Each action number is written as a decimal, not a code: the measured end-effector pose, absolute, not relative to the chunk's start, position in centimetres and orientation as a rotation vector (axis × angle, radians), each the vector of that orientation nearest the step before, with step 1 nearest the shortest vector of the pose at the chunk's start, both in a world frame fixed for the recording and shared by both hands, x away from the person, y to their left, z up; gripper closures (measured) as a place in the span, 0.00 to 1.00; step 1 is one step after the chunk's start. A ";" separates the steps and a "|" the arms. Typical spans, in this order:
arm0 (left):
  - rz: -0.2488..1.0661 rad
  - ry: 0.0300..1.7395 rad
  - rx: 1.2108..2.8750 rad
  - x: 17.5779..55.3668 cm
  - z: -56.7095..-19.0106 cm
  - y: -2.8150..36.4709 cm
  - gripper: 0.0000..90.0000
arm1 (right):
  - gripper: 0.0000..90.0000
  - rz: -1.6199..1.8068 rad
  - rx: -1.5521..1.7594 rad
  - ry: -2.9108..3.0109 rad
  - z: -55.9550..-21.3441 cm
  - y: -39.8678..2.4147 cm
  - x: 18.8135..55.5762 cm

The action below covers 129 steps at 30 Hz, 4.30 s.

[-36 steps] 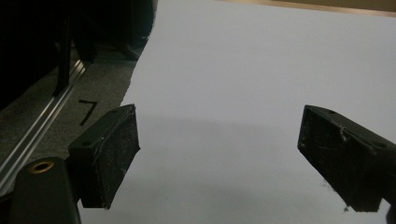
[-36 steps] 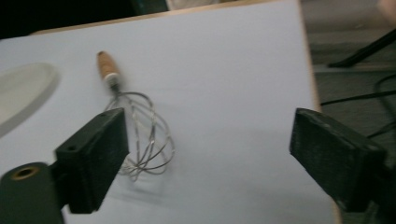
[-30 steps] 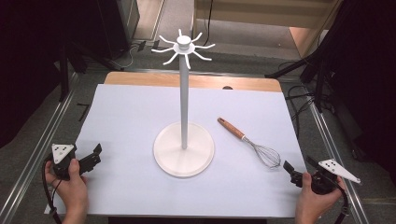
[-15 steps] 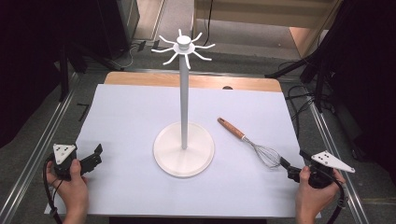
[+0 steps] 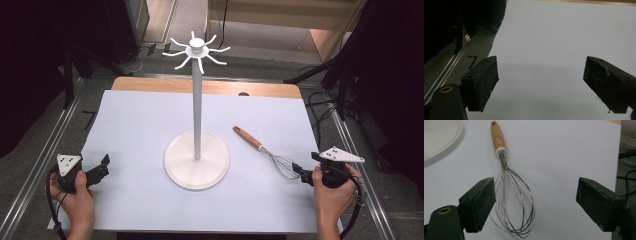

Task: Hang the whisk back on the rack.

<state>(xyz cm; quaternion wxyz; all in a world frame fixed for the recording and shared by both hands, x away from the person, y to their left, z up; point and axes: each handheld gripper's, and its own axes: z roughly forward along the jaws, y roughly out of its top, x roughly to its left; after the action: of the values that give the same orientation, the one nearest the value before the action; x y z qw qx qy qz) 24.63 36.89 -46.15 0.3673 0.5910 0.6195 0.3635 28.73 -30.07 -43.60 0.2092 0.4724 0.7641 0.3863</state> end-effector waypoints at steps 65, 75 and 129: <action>0.960 1.572 1.561 24.7 -46.2 36.4 0.15 | 0.39 0.399 1.298 2.704 -40.9 -20.5 40.6; 0.959 1.572 1.564 24.7 -46.2 36.4 0.15 | 0.50 0.338 1.286 2.745 -41.3 -19.2 41.8; 0.978 1.574 1.591 24.9 -46.2 36.1 0.15 | 0.77 0.075 1.280 2.854 -44.2 -13.4 45.4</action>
<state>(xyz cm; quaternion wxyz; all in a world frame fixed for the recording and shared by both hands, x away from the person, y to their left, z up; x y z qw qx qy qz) 24.86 36.13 -46.22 0.3425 0.6120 0.6055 0.3761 45.38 -13.40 -44.21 0.0063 0.4090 0.9122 0.0241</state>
